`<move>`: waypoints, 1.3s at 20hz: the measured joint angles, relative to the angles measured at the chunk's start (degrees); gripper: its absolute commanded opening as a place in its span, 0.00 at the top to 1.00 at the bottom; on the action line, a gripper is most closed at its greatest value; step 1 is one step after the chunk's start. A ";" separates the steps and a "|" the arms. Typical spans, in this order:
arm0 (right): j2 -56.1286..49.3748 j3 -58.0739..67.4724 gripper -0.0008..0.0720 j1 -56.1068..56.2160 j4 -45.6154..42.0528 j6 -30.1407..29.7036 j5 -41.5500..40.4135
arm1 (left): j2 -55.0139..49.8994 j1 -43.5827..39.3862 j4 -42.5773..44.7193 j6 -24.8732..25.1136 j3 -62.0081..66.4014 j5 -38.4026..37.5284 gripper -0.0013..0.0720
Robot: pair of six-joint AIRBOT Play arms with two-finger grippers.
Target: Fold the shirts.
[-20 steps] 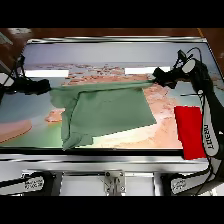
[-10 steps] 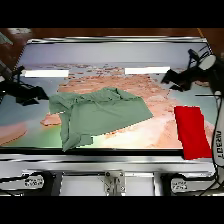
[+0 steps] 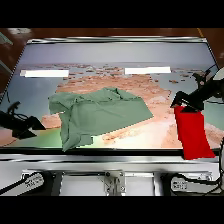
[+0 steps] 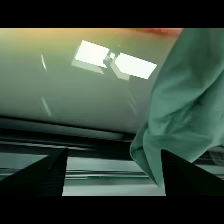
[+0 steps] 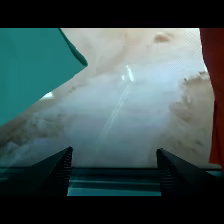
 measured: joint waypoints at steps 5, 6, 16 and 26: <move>0.11 -2.60 0.12 2.43 3.04 -0.70 -4.22 | 1.25 0.57 -6.29 3.78 -10.73 3.67 0.04; 0.11 -2.78 0.12 2.97 3.58 -0.87 -4.81 | 1.31 0.59 -7.32 4.22 -12.13 4.70 0.04; 0.11 -3.21 0.12 4.50 4.26 1.18 -7.48 | 0.04 -3.96 -15.74 7.76 -17.03 13.90 0.22; -0.02 -3.28 0.06 4.55 4.17 2.19 -5.29 | -2.54 -9.05 -19.02 8.46 -17.20 15.67 0.94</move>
